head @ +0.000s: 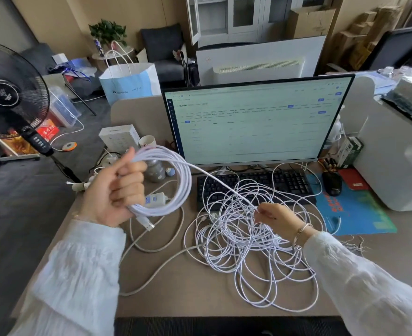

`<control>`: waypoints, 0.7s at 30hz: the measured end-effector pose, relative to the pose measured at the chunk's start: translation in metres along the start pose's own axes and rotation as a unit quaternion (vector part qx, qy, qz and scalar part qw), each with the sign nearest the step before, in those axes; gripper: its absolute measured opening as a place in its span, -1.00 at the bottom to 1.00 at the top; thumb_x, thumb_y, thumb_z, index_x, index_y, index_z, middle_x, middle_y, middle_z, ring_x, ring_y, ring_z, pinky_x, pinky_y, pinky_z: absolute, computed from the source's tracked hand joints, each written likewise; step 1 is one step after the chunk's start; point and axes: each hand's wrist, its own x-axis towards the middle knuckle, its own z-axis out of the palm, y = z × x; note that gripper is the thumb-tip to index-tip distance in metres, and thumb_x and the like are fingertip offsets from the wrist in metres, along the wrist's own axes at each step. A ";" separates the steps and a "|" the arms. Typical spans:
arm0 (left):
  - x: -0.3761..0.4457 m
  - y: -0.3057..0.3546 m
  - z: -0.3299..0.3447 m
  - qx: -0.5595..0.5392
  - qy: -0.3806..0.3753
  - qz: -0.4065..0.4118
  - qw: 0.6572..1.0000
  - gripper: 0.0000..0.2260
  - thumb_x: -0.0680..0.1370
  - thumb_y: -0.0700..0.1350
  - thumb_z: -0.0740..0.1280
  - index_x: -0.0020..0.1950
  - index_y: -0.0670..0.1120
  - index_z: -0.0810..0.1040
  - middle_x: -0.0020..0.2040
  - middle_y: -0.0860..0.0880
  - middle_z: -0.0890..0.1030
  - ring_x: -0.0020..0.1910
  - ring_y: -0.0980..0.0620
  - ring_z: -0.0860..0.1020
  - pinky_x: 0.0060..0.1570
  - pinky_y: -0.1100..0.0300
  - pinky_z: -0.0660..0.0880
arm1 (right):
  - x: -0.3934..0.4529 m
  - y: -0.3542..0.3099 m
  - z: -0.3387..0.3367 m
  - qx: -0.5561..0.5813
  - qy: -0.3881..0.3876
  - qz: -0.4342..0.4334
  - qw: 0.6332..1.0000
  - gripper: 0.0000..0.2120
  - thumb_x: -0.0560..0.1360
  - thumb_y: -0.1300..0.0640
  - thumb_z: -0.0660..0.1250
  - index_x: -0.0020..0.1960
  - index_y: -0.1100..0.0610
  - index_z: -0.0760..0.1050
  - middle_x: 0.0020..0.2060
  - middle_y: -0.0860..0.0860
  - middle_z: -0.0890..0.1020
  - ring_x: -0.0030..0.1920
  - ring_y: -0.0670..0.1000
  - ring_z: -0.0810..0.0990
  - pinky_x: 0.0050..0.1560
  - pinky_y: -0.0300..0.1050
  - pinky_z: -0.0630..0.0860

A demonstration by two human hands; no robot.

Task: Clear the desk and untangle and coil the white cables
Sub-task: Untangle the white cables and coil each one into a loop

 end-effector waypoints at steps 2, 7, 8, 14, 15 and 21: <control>-0.007 0.008 0.000 -0.003 -0.011 0.014 1.000 -0.52 0.68 0.17 -0.08 -0.20 -0.11 0.39 -0.53 0.07 0.17 -0.59 0.12 0.12 -0.53 0.25 0.12 | 0.000 0.000 -0.002 0.027 0.050 0.016 0.998 -0.90 0.56 0.17 0.33 -0.13 0.05 0.50 -0.25 -0.03 0.70 -0.39 -0.31 0.54 -0.33 -0.48 0.36; -0.001 -0.004 -0.009 0.049 0.068 0.057 0.995 -0.53 0.69 0.12 -0.01 -0.24 -0.12 0.44 -0.53 0.06 0.15 -0.60 0.12 0.10 -0.56 0.23 0.16 | -0.009 -0.035 -0.014 0.100 0.138 -0.010 0.985 -0.91 0.52 0.22 0.36 -0.09 0.14 0.44 -0.42 -0.07 0.65 -0.50 -0.17 0.57 -0.44 -0.38 0.44; 0.003 -0.011 -0.007 0.078 0.132 0.087 0.984 -0.55 0.68 0.10 0.05 -0.31 -0.08 0.41 -0.54 0.08 0.12 -0.61 0.13 0.07 -0.61 0.26 0.14 | -0.012 -0.045 -0.016 0.099 0.134 -0.020 0.986 -0.92 0.52 0.23 0.36 -0.10 0.15 0.46 -0.41 -0.07 0.65 -0.50 -0.12 0.58 -0.43 -0.33 0.48; 0.035 -0.037 -0.005 0.170 0.308 0.153 0.923 -0.60 0.57 0.09 0.17 -0.43 -0.04 0.30 -0.62 0.10 0.14 -0.69 0.18 0.05 -0.70 0.33 0.02 | -0.041 -0.107 -0.026 0.018 0.098 -0.153 0.983 -0.94 0.50 0.20 0.38 -0.05 0.13 0.62 -0.23 -0.10 0.62 -0.31 -0.25 0.53 -0.22 -0.44 0.47; 0.037 -0.038 -0.007 0.187 0.316 0.147 0.918 -0.60 0.57 0.10 0.18 -0.43 -0.04 0.30 -0.63 0.09 0.16 -0.70 0.19 0.09 -0.71 0.33 0.03 | -0.046 -0.115 -0.030 0.015 0.090 -0.180 0.979 -0.94 0.49 0.22 0.39 -0.06 0.13 0.63 -0.20 -0.09 0.61 -0.30 -0.25 0.51 -0.20 -0.44 0.46; 0.048 -0.041 -0.004 0.291 0.358 0.140 0.876 -0.59 0.56 0.12 0.18 -0.40 -0.05 0.26 -0.60 0.06 0.15 -0.68 0.16 0.11 -0.68 0.35 0.07 | -0.062 -0.141 -0.048 -0.034 0.068 -0.263 0.962 -0.90 0.51 0.11 0.32 -0.06 0.04 0.62 -0.16 -0.15 0.59 -0.25 -0.17 0.53 -0.21 -0.23 0.53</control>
